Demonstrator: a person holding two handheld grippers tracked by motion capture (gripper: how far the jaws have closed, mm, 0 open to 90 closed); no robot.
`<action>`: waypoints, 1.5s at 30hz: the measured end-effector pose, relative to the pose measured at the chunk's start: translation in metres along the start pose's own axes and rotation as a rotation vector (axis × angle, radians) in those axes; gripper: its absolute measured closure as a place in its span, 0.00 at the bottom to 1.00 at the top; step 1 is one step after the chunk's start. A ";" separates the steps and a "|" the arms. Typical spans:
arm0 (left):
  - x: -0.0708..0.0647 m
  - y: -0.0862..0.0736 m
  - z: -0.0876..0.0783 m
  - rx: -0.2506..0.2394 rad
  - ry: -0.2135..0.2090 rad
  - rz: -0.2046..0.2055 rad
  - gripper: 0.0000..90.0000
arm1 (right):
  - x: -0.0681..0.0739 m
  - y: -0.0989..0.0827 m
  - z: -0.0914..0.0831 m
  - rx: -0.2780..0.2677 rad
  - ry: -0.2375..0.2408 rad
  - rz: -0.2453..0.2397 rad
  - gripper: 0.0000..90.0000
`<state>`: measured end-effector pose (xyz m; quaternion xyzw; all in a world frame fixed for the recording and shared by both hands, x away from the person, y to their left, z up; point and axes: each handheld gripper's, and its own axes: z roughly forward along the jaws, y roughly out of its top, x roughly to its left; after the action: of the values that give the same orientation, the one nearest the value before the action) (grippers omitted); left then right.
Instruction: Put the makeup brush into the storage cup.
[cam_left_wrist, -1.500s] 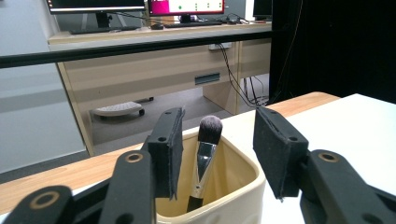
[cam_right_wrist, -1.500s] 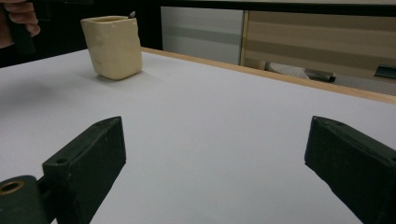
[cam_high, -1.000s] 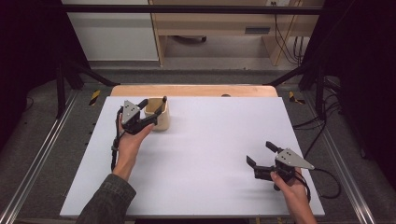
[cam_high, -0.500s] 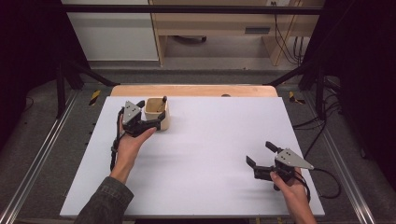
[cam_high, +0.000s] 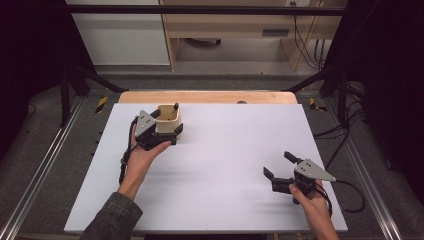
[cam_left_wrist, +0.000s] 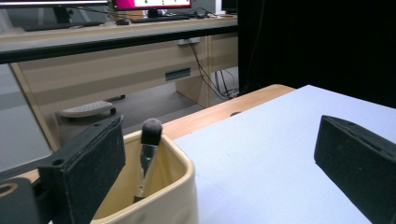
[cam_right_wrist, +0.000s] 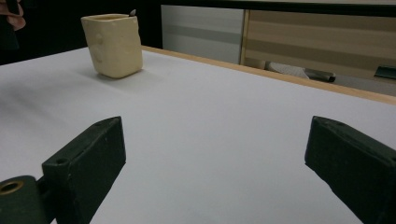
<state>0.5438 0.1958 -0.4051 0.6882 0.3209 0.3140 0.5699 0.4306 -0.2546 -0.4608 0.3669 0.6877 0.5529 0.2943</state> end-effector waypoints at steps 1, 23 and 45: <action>-0.001 0.000 0.000 0.000 -0.008 0.001 0.02 | 0.000 0.000 0.000 0.000 0.000 0.000 0.06; -0.020 -0.006 -0.008 0.018 -0.136 0.057 0.01 | 0.000 0.000 0.000 0.000 -0.001 -0.006 0.06; -0.025 -0.026 -0.040 0.000 -0.161 0.064 0.01 | 0.001 0.000 0.001 0.006 0.001 -0.013 0.06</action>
<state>0.4943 0.2030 -0.4264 0.7211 0.2520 0.2756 0.5835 0.4304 -0.2534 -0.4610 0.3632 0.6918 0.5491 0.2964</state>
